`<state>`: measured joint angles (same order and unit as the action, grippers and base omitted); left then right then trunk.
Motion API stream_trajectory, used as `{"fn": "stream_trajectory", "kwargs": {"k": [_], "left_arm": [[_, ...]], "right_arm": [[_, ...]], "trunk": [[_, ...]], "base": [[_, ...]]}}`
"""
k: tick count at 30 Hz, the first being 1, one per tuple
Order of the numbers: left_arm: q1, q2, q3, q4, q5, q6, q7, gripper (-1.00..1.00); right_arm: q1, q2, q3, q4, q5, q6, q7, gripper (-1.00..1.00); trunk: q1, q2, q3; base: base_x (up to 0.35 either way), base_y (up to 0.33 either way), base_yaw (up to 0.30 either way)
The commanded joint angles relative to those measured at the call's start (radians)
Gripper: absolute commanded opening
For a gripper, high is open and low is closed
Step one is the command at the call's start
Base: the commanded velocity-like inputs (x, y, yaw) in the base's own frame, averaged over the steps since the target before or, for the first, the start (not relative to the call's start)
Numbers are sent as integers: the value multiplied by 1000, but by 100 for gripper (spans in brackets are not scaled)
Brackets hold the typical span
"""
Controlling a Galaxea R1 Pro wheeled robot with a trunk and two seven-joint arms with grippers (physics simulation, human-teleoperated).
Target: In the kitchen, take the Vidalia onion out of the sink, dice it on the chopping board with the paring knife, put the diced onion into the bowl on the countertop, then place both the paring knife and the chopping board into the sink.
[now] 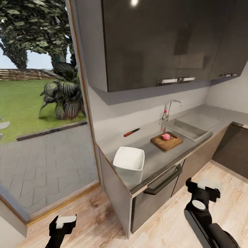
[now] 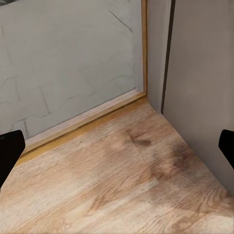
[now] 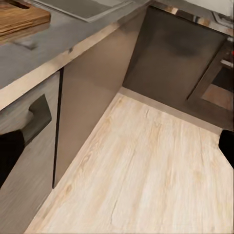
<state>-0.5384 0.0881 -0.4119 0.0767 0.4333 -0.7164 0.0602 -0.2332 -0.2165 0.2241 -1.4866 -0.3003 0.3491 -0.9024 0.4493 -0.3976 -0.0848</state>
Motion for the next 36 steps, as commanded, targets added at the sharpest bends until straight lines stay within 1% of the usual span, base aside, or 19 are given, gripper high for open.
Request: {"fn": "stream_trajectory", "kwargs": {"k": [1, 7, 11, 12, 14, 15, 16, 17, 19, 20, 21, 22, 23, 24, 25, 26, 29, 32, 36], "left_arm": [[-2, -1, -8, 3, 0, -5, 6, 100], [-2, 0, -8, 3, 0, -5, 6, 100], [-2, -1, -8, 3, 0, -5, 6, 100], [-2, -1, -8, 3, 0, -5, 6, 100], [-2, -1, -8, 3, 0, -5, 6, 100], [-2, -1, -8, 3, 0, -5, 6, 100], [-2, -1, -8, 3, 0, -5, 6, 100], [-2, 0, -8, 3, 0, -5, 6, 100], [-2, 0, -8, 3, -1, -5, 6, 100], [-2, 0, -8, 3, -1, -5, 6, 100], [-2, 0, -8, 3, -1, -5, 6, 100], [-2, 1, -8, 3, -1, -5, 6, 100], [-2, 1, -8, 3, -1, -5, 6, 100], [-2, 1, -8, 3, -1, -5, 6, 100], [-2, 1, -8, 3, -1, -5, 6, 100], [-2, 1, -8, 3, -1, -5, 6, 100], [-2, 1, -8, 3, -1, -5, 6, 100], [-2, 1, -8, 3, -1, -5, 6, 100], [-2, 1, -8, 3, -1, -5, 6, 100]], "right_arm": [[-28, -1, 2, -5, -4, 30, -19, 100], [-140, 1, 1, -8, -3, 131, -28, 100], [-252, 5, 1, -8, -4, 210, -30, 100], [-294, 8, 2, -8, -4, 240, -31, 100], [-335, 13, 2, -8, -4, 269, -31, 100], [-375, 23, 3, -8, -5, 296, -31, 100], [-395, 30, 3, -8, -4, 309, -31, 100], [-435, 49, 3, -7, -4, 331, -32, 100], [-476, 73, 3, -5, -3, 350, -32, 100], [-518, 99, 3, -1, -2, 368, -32, 100], [-539, 112, 3, 1, -2, 376, -32, 100], [-578, 138, 4, 5, -1, 392, -32, 100], [-595, 150, 4, 9, -1, 399, -32, 100], [-627, 173, 4, 21, -1, 413, -31, 100], [-640, 184, 4, 29, -1, 419, -31, 100], [-665, 205, 4, 51, -1, 426, -30, 100], [-719, 250, 4, 129, -1, 435, -28, 100], [-779, 280, 4, 227, -3, 436, -24, 100], [-831, 308, 4, 306, -5, 436, -21, 100]], "trunk": [[1, -2, -2], [1, -2, -2], [1, -2, -2], [1, -2, -2], [1, -2, -2], [1, -2, -2], [1, -2, -2], [1, -2, -2], [1, -2, -2], [1, -2, -2], [1, -2, -2], [1, -2, -2], [1, -2, -2], [1, -2, -2], [1, -2, -2], [1, -2, -2], [1, -2, -2], [1, -2, -2], [1, -2, -2]], "base": [[0, 0, 0], [0, 0, 0], [0, 0, 0], [0, 0, 0], [0, 0, 0], [0, 0, 0], [0, 0, 0], [0, 0, 0], [0, 0, 0], [0, 0, 0], [0, 0, 0], [0, 0, 0], [0, 5, 0], [0, 41, 0], [0, 66, 0], [0, 118, 0], [0, 190, 0], [21, 256, 0], [75, 281, 0]]}}
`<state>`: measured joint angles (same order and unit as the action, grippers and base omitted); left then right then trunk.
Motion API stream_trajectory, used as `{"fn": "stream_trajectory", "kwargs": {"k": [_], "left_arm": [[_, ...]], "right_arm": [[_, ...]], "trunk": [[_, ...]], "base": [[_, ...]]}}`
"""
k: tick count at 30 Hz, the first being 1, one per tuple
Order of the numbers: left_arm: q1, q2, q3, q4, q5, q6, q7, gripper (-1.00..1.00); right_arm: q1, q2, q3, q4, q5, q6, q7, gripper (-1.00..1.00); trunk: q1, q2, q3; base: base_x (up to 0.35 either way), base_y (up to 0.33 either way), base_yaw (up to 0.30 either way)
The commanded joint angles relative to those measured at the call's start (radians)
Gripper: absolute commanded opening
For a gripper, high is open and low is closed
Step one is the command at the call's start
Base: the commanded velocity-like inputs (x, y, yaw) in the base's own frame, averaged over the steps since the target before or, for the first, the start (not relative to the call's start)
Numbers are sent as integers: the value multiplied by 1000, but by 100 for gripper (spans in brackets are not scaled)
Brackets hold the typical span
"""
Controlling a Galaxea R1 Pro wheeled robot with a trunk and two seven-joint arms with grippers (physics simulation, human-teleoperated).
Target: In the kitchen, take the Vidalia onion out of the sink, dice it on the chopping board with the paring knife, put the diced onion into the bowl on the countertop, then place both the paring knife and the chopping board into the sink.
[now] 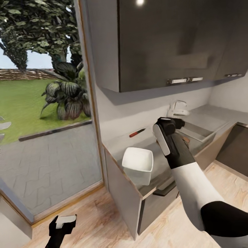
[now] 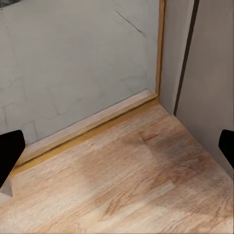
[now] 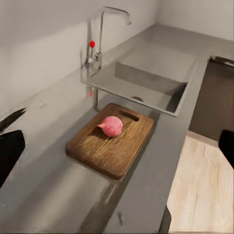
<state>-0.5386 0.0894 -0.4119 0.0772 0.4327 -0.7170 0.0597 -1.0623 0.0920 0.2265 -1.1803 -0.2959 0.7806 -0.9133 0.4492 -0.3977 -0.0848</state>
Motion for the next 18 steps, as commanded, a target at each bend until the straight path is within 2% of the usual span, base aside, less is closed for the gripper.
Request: {"fn": "stream_trajectory", "kwargs": {"k": [1, 3, 5, 10, 13, 18], "left_arm": [[-1, 0, -8, 3, 0, -4, 6, 100], [-1, 0, -8, 2, 0, -4, 6, 100], [-1, 0, -8, 2, 0, -4, 6, 100], [-1, 0, -8, 3, 0, -4, 6, 100], [-1, 0, -8, 3, 0, -4, 6, 100], [-1, 0, -8, 2, 0, -4, 6, 100]], "right_arm": [[-7, 5, 2, 10, -9, 4, -10, 100], [-29, 25, 2, 46, -10, 3, -9, 100], [-33, 30, 2, 56, -10, 3, -9, 100], [-37, 33, 2, 89, -12, -1, -9, 100], [-37, 32, 1, 135, -13, -29, -8, 100], [-38, 32, 2, 156, -14, -56, -5, 100]], "trunk": [[1, -2, -2], [1, -2, -2], [1, -2, -2], [1, -2, -2], [1, -2, -2], [1, -2, -2]], "base": [[85, 285, 0], [89, 286, 0], [92, 287, 0], [125, 285, 0], [231, 241, 0], [297, 118, 0]]}}
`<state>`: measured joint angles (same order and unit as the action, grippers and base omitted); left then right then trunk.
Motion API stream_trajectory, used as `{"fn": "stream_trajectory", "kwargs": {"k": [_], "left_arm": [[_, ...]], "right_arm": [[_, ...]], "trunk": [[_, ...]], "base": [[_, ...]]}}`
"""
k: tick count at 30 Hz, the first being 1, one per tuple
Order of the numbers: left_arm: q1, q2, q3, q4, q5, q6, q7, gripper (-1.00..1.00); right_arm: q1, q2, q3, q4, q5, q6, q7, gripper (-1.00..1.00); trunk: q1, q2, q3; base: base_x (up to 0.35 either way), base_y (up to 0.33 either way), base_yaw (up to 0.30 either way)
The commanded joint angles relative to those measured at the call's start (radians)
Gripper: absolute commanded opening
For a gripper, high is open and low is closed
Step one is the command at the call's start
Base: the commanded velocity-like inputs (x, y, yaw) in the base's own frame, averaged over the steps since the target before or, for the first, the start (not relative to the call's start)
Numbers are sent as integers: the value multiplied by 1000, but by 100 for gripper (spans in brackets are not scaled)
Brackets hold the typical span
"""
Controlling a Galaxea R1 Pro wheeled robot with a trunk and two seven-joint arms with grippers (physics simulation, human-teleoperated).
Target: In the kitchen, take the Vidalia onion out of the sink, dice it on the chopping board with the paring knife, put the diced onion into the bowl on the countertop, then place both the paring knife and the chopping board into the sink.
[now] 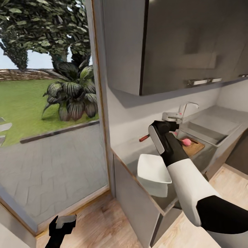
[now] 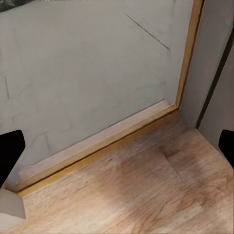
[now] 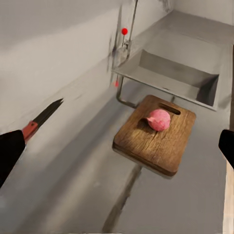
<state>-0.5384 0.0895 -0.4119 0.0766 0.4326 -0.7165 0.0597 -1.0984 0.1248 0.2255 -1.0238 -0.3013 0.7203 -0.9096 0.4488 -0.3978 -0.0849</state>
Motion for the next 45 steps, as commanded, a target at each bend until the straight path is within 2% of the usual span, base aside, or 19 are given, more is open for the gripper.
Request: {"fn": "stream_trajectory", "kwargs": {"k": [1, 12, 18, 21, 24, 25, 26, 34, 37, 45], "left_arm": [[-2, -1, -8, 3, 0, -4, 6, 100], [-2, -1, -9, 3, 0, -4, 6, 100], [-2, -2, -10, 3, 0, 17, 5, 100], [-2, -3, -10, 3, -1, 150, 3, 100], [-2, -13, -10, 3, -1, 356, 0, 100], [-2, -14, -10, 3, -1, 378, 0, 100], [-1, -17, -10, 3, -1, 440, -1, 100], [47, -20, -11, 4, -2, 469, -1, 100], [67, -18, -12, 3, -3, 472, -1, 100], [70, -16, -11, 3, -3, 495, 0, 100]], "right_arm": [[-1, -1, 3, 1, -9, 3, -7, 100], [-1, -7, 4, 18, -7, -29, 15, 100], [-1, -5, 6, 22, -6, -50, 12, 100], [-1, -5, 6, 25, -6, -51, 13, 100], [-1, -6, 6, 28, -5, -51, 14, 100], [-1, -6, 6, 29, -5, -51, 14, 100], [-1, -7, 6, 34, -5, -51, 14, 100], [0, -7, 6, 58, -5, -51, 16, 100], [0, -5, 6, 106, -8, -56, 19, 100], [0, -3, 7, 160, -10, -69, 20, 100]], "trunk": [[1, -2, -2], [1, -2, -2], [1, -2, 2], [1, -2, 5], [1, -2, 9], [1, -2, 10], [1, -2, 11], [1, -2, 20], [1, -2, 23], [1, -2, 32]], "base": [[328, 31, 0], [315, 129, -1], [88, 36, -133], [10, 4, -197], [3, 1, -203], [1, 1, -205], [0, 0, -206], [0, 0, -206], [0, 0, -206], [159, 102, -206]]}}
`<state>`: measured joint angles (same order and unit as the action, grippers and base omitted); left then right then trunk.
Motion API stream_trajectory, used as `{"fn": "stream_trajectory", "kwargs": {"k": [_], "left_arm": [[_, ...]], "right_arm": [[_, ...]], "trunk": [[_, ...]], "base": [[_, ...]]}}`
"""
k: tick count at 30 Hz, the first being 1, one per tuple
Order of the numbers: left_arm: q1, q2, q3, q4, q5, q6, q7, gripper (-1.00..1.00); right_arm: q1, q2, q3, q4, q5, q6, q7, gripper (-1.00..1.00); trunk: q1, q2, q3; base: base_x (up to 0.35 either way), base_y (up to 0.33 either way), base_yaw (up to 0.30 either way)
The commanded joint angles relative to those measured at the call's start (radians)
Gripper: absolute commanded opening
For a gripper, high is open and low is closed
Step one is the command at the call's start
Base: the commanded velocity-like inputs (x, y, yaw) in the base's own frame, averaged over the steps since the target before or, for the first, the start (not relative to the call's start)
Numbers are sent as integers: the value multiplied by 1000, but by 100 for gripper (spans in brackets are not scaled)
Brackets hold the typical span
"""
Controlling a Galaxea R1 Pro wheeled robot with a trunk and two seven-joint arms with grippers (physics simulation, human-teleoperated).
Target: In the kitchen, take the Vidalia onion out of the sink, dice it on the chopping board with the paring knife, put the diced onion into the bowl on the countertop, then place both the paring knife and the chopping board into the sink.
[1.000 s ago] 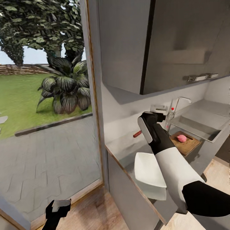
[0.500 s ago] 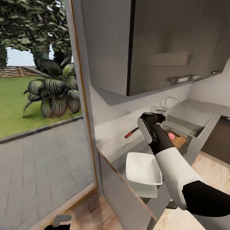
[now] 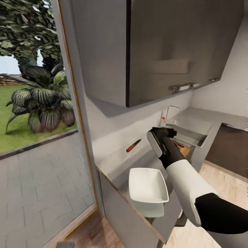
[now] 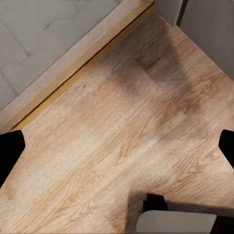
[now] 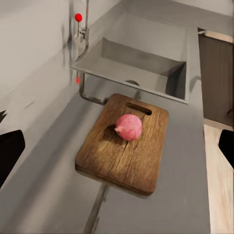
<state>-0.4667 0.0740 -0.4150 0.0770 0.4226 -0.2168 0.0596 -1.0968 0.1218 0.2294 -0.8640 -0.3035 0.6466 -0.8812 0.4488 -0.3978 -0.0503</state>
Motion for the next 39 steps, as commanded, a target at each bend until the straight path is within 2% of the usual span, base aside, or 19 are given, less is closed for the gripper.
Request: {"fn": "stream_trajectory", "kwargs": {"k": [1, 9, 13, 21, 23, 25, 27, 28, 29, 39], "left_arm": [[-1, 0, -8, 3, 7, 1, 0, 100], [-1, 0, -8, 3, 7, 12, -1, 100], [-1, 0, -8, 3, 7, 13, -1, 100], [-1, -3, -8, 3, 7, 21, -1, 100], [-1, -3, -8, 3, 7, 31, -2, 100], [0, -4, -8, 3, 6, 42, -2, 100], [0, -5, -8, 3, 6, 47, -3, 100], [0, -5, -8, 3, 5, 54, -3, 100], [0, -5, -8, 3, 5, 60, -2, 100], [0, -12, -9, 3, 5, 90, -2, 100]], "right_arm": [[-2, 0, 3, 1, -8, 4, -8, 100], [-2, 0, 3, 44, -9, 3, -3, 100], [-2, -2, 2, 50, -7, 2, 27, 100], [-2, -2, 2, 96, -9, -13, 40, 100], [-2, -2, 2, 110, -9, -22, 56, 100], [-2, -1, 2, 136, -9, -27, 102, 100], [-2, -1, 2, 172, -8, -29, 162, 100], [-3, 2, 2, 228, -7, -30, 236, 100], [-3, 3, 3, 242, -7, -30, 253, 100], [-3, 4, 2, 256, -7, -26, 290, 100]], "trunk": [[1, -2, -1], [1, -2, 8], [1, -2, 12], [1, -2, 21], [1, -2, 24], [1, -2, 26], [1, -2, 27], [1, -2, 27], [1, -2, 28], [1, -2, 28]], "base": [[267, 216, -206], [277, 233, -206], [279, 236, -206], [213, 244, -206], [52, 306, -206], [24, 292, -206], [10, 199, -137], [2, 42, -28], [1, 22, -14], [0, 3, -2]]}}
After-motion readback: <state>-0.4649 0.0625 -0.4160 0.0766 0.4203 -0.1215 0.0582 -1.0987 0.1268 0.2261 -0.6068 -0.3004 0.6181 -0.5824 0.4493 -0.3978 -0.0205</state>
